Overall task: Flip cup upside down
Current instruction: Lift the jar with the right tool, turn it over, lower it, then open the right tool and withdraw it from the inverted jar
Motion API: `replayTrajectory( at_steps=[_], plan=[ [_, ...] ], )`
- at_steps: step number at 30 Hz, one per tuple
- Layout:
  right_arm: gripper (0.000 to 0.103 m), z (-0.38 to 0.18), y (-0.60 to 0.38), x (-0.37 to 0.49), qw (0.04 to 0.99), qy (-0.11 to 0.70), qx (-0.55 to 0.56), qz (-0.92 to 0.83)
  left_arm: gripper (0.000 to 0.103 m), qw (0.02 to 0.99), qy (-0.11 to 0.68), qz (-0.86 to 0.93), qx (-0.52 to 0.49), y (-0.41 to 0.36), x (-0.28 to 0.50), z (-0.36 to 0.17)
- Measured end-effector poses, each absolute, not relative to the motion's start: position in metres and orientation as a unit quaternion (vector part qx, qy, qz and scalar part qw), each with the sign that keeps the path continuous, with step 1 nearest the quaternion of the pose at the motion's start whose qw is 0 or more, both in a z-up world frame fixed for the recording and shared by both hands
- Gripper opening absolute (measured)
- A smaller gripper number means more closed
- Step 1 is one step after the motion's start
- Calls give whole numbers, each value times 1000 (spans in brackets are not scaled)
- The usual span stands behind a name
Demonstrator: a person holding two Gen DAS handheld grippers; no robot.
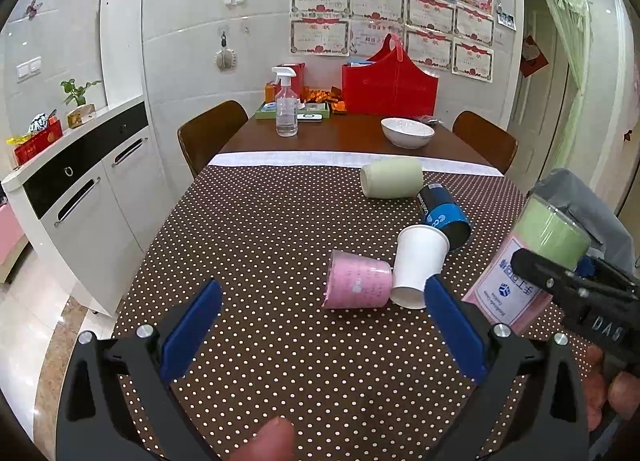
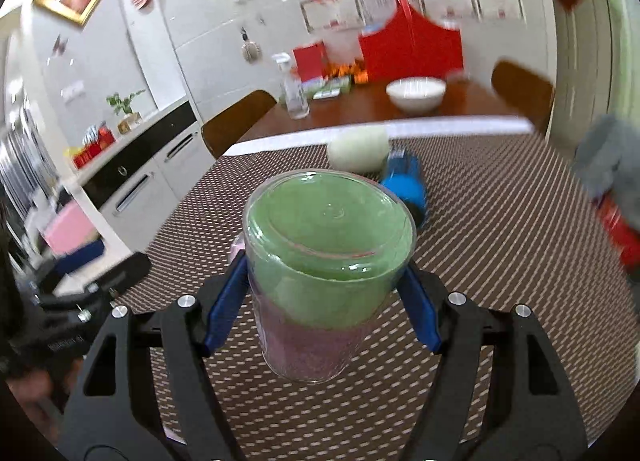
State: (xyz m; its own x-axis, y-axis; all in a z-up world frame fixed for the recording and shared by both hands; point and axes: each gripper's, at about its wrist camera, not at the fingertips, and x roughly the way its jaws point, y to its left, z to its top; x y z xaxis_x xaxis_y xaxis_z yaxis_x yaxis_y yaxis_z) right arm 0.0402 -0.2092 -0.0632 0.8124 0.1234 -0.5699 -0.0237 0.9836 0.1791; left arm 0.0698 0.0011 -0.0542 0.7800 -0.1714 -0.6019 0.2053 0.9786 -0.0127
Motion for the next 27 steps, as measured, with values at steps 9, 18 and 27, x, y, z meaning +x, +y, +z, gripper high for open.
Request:
replayTrajectory(
  at_steps=[9,18,27],
  plan=[
    [70,-89,-203,35,955,293,7,34,99,944,315,-100,23,-1,68,-53],
    [71,-115,-193,42,950,309,-29,22,99,943,317,-98,22,-2,66,-53],
    [97,-111,-193,32,954,298,-16,24,99,943,318,-99,19,-3,65,-55]
  ],
)
